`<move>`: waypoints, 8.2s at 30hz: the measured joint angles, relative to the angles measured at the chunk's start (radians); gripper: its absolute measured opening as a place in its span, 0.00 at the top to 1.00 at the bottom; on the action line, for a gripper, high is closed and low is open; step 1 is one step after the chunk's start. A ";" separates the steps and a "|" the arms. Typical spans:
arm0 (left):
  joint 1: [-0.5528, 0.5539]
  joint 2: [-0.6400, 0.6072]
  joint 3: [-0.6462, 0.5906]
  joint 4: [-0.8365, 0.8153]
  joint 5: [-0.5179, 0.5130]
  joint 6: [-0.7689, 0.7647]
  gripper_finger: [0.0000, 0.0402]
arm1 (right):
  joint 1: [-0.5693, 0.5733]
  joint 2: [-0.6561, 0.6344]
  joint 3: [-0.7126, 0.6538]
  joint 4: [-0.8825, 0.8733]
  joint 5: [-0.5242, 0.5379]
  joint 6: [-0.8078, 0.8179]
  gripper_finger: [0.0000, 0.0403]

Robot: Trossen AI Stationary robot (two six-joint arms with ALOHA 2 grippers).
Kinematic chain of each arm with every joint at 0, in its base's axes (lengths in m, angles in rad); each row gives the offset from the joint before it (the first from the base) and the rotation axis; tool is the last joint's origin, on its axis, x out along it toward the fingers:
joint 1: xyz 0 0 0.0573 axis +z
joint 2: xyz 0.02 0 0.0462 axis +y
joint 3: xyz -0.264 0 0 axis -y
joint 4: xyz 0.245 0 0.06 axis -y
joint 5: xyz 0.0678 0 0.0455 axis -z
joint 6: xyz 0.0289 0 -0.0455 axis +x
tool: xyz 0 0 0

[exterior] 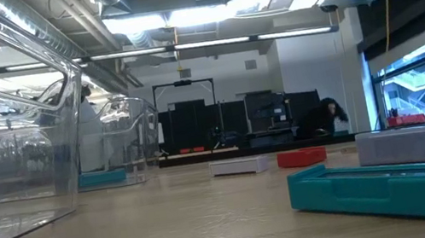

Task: Pick & Place Office items
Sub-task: Put the light pink charger adapter into the bottom transparent bin, then put the left light blue charger adapter into the bottom transparent bin

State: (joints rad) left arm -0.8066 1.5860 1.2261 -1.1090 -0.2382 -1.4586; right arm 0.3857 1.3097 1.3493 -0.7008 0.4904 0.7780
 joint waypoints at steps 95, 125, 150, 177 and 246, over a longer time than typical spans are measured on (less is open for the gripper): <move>0.199 -0.005 0.318 0.073 -0.731 0.459 0.26 | -0.074 0.188 0.000 0.393 -0.183 -0.086 0.48; 0.342 -0.005 0.318 0.856 -1.098 1.481 0.21 | -0.140 0.179 0.000 0.914 -0.091 -0.218 0.46; 0.354 -0.003 0.318 0.939 -1.106 1.604 0.46 | -0.163 0.179 0.000 0.868 -0.107 -0.165 0.46; 0.349 -0.005 0.316 0.952 -1.109 1.602 0.55 | -0.162 0.178 0.001 0.864 -0.108 -0.161 0.42; 0.338 -0.006 0.319 0.948 -1.183 1.603 0.68 | -0.228 0.001 -0.001 0.514 -0.270 -0.101 0.17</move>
State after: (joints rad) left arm -0.4691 1.5799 1.5448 -0.1610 -1.4212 0.1440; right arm 0.1577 1.3103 1.3483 -0.1871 0.2204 0.6765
